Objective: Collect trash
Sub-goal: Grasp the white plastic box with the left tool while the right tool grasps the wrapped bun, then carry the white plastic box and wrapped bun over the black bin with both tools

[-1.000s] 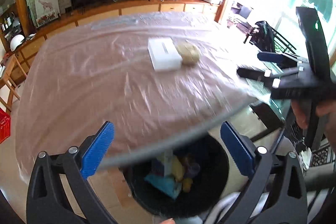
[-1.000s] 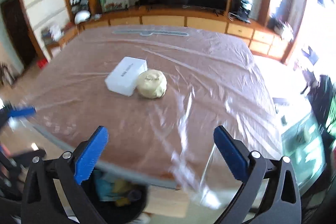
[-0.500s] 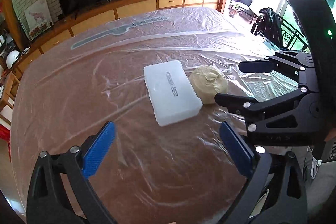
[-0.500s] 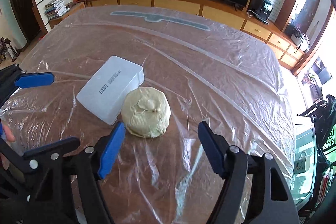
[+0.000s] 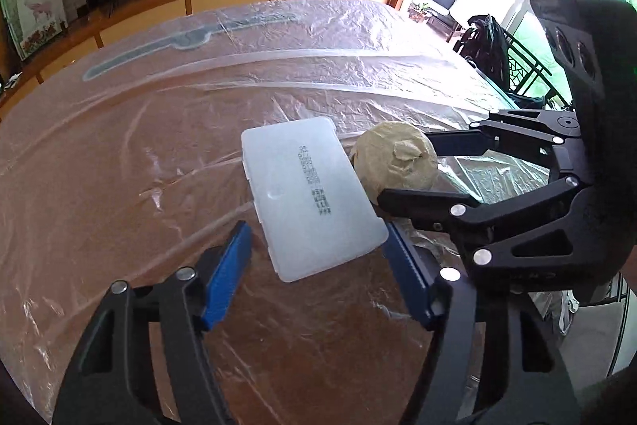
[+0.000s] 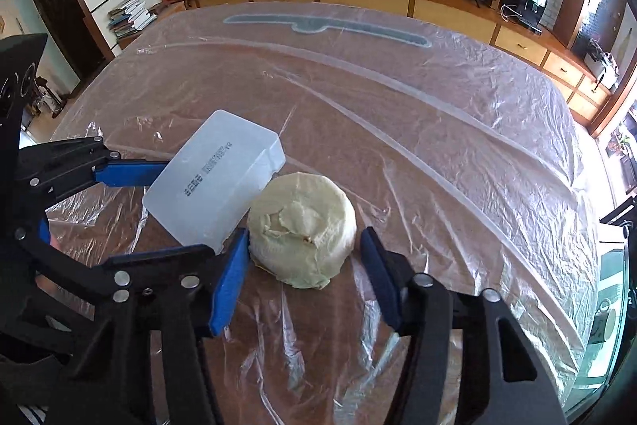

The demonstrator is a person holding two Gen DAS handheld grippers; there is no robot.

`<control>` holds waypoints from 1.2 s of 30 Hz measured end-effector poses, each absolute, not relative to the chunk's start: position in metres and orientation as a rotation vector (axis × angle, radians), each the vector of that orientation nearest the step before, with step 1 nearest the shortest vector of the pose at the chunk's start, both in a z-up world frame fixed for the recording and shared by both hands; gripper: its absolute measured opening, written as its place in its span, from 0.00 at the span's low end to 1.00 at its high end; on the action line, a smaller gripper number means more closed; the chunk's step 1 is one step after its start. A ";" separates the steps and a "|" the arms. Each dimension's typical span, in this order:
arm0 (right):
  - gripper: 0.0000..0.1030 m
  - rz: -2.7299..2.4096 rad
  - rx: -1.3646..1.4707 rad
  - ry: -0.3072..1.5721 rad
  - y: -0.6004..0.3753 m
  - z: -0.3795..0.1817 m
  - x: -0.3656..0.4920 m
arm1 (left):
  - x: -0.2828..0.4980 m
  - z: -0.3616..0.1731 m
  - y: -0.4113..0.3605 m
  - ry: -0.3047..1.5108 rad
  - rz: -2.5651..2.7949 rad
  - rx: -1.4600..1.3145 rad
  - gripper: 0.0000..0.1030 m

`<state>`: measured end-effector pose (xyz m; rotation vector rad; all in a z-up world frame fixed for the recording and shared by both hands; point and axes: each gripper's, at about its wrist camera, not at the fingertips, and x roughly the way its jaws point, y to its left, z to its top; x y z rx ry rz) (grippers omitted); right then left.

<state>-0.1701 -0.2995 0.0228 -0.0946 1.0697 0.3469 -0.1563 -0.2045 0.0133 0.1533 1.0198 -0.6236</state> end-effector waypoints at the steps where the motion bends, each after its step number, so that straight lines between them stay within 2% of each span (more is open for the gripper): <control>1: 0.50 0.344 -0.098 1.066 -0.298 0.023 -0.170 | -0.156 0.014 -0.206 1.016 -0.622 0.164 0.60; 26: 0.49 0.323 0.058 1.003 -0.316 0.052 -0.176 | -0.161 0.054 -0.186 0.924 -0.564 0.069 0.58; 36: 0.49 0.323 0.055 1.030 -0.311 0.044 -0.180 | -0.166 0.028 -0.185 0.963 -0.546 0.113 0.58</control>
